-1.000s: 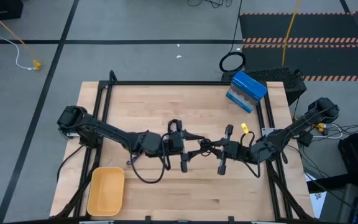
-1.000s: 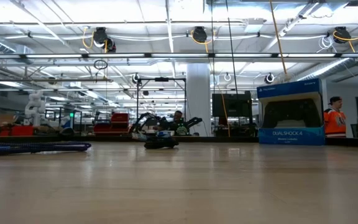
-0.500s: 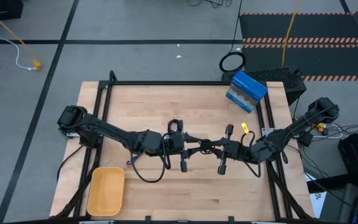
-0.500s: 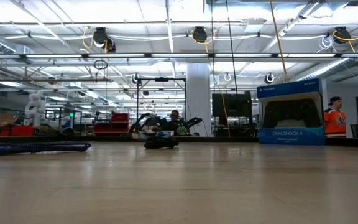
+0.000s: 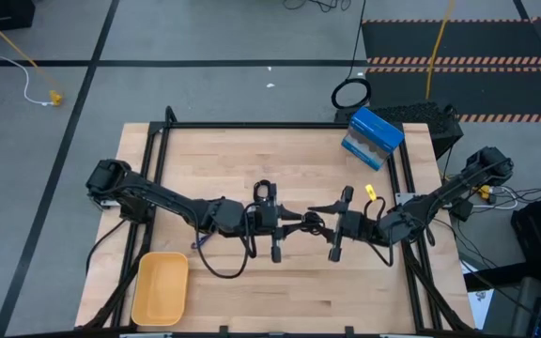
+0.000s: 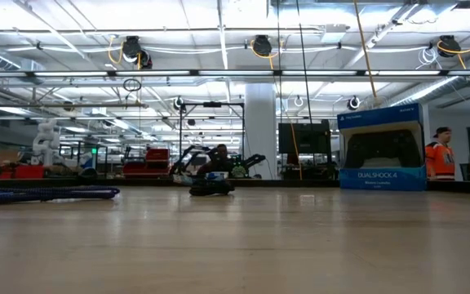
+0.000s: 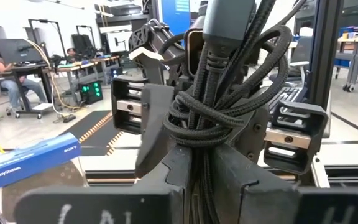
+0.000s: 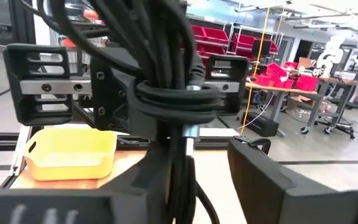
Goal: Pick and place USB-C Cables
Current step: Put the bottom black charger cable into the yellow bin
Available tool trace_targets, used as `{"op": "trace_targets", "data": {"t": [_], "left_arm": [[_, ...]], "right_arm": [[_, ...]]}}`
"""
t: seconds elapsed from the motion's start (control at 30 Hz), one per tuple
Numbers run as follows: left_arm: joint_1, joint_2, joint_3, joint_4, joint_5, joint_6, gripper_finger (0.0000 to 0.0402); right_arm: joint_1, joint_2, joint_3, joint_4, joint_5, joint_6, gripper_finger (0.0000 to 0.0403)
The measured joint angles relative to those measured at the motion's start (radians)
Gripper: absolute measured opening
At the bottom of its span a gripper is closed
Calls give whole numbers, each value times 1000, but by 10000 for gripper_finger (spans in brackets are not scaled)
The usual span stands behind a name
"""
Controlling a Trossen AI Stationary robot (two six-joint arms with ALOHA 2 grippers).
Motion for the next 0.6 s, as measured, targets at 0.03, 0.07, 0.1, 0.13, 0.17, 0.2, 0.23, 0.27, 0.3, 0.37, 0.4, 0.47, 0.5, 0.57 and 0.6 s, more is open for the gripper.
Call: {"op": "trace_targets", "data": {"t": [0.03,0.07,0.1,0.13,0.17,0.2,0.23,0.27,0.3,0.37,0.4,0.47,0.5,0.57,0.6], "left_arm": [[0,0,0,-1,0,0,45],[0,0,0,-1,1,0,45],[0,0,0,-4,0,0,45],[0,0,0,-7,0,-1,45],[0,0,0,-8,0,-1,45],[0,0,0,-8,0,-1,45],[0,0,0,-8,0,1,46],[0,0,0,-8,-1,5,46],[1,0,0,-7,-9,9,46],[6,0,0,-2,-18,10,46],[9,0,0,-3,-20,9,46],[14,0,0,-6,-19,3,46],[16,0,0,-6,-19,1,46],[16,0,0,-7,-17,1,46],[16,0,0,-8,-14,0,46]], "right_arm": [[0,-4,0,-7,0,10,171],[0,-6,0,-15,-1,24,182],[0,-10,0,-27,-1,40,193],[0,-16,0,-41,-1,55,205],[0,-22,0,-60,-4,76,215],[0,-28,0,-78,-6,105,226],[0,-36,0,-95,-9,129,236],[-1,-41,0,-111,-14,147,246],[0,-46,0,-126,-30,164,256],[1,-57,0,-139,-61,186,273],[1,-61,0,-142,-68,194,281],[3,-66,0,-148,-92,207,294],[3,-67,1,-147,-99,215,300],[2,-69,1,-149,-104,217,307],[2,-69,1,-149,-112,217,309]]}}
